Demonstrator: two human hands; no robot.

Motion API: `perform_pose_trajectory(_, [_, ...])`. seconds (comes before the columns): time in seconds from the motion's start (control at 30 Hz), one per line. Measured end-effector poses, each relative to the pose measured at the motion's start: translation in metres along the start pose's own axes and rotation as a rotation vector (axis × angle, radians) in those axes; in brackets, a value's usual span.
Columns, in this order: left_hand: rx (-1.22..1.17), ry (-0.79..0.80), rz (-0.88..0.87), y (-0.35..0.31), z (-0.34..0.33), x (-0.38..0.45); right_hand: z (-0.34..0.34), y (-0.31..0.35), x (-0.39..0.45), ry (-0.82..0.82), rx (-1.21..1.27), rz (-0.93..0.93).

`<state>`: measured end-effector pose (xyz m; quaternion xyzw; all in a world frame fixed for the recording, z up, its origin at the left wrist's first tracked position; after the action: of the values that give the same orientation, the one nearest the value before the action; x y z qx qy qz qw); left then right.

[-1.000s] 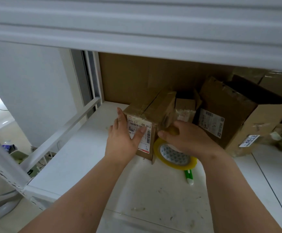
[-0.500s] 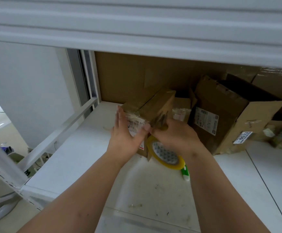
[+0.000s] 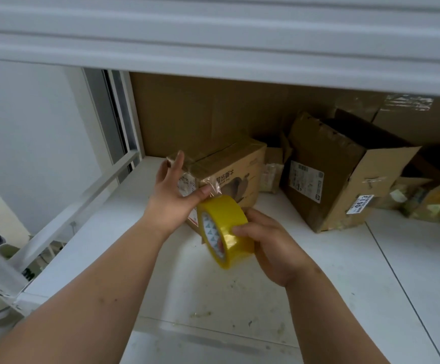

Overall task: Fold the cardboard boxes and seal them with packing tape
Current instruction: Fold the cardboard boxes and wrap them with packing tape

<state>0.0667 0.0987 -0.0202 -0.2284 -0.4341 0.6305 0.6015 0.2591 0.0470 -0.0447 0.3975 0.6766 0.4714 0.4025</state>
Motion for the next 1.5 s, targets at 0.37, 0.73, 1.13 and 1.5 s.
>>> perform_pose_trajectory(0.37, [0.066, 0.111, -0.009, 0.007, 0.003, 0.008, 0.0, -0.056, -0.002, 0.008, -0.101, -0.035])
perform_pose_trajectory(0.73, [-0.019, -0.238, 0.19, 0.007, 0.001, -0.043, -0.012, -0.05, 0.004, 0.028, -0.189, 0.036])
perform_pose_trajectory(1.13, [-0.288, -0.16, 0.391, 0.016, -0.019, -0.074, 0.092, -0.032, -0.004, -0.616, -1.308, -0.157])
perform_pose_trajectory(1.5, [-0.517, -0.176, 0.504, 0.021, -0.028, -0.085, 0.071, -0.014, 0.004, -0.395, -1.027, 0.145])
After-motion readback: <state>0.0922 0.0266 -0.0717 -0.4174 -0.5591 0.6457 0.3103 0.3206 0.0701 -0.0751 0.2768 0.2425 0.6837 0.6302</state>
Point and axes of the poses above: each hand's wrist, its own x-axis towards the middle knuckle, its own z-axis out of the back of the hand, y = z × x, the point moved 8 cm from there along x, towards the middle knuckle, and after that the axes turned 4 degrees about x, right-handed, at the moved point
